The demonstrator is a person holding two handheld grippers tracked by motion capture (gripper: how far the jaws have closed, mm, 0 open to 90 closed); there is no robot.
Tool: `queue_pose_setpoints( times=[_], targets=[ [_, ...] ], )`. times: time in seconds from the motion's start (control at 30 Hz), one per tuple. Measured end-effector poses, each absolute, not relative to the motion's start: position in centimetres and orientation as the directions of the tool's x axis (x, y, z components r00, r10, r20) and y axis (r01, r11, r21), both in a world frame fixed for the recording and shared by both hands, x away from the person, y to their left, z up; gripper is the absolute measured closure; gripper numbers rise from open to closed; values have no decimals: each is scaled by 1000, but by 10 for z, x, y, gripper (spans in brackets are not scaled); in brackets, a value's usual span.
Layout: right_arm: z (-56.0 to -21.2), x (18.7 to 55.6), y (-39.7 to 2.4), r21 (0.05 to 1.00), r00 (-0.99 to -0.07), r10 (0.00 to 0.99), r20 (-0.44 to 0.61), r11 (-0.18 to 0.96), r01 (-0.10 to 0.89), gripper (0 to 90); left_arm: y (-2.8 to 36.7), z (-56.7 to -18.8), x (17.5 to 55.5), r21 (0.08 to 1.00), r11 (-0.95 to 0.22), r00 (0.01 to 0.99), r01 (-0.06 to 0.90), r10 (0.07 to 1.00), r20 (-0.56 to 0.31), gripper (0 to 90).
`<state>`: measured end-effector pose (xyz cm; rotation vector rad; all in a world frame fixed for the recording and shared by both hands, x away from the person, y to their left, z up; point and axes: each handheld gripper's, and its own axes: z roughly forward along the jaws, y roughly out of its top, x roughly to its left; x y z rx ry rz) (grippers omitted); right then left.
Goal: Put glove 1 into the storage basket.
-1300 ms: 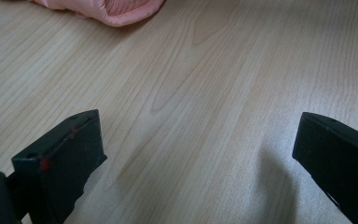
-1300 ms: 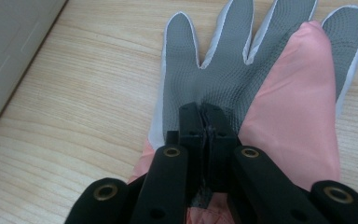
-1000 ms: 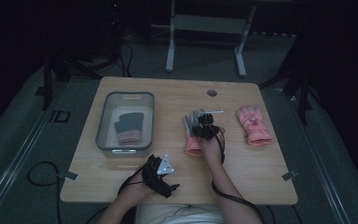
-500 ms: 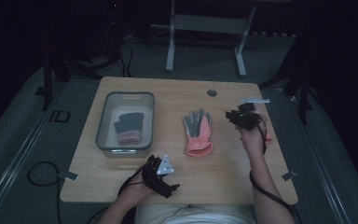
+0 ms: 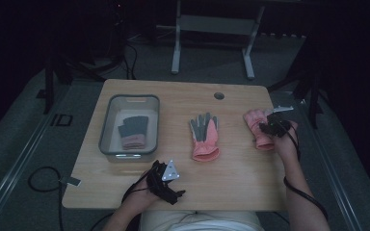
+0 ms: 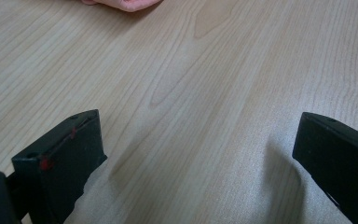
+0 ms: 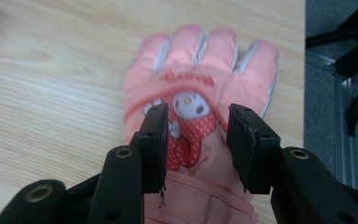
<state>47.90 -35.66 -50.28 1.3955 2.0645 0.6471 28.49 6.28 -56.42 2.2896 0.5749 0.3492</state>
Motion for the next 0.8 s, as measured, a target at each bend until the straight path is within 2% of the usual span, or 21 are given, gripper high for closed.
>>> queue_pose_setpoints(
  times=[0.17, 0.43, 0.8],
  targets=[
    [-516, 484, -360, 656, -296, 943, -155, 322, 682, 602, 63, -564, 285, 716, -629, 863, 302, 500, 75, 15],
    [-517, 488, -365, 649, -267, 961, -72, 248, 719, 848, 63, -564, 284, 717, -629, 864, 301, 498, 75, 15],
    [-475, 456, -344, 704, -252, 968, -5, 182, 686, 871, 64, -564, 285, 719, -628, 865, 297, 496, 76, 15]
  ],
)
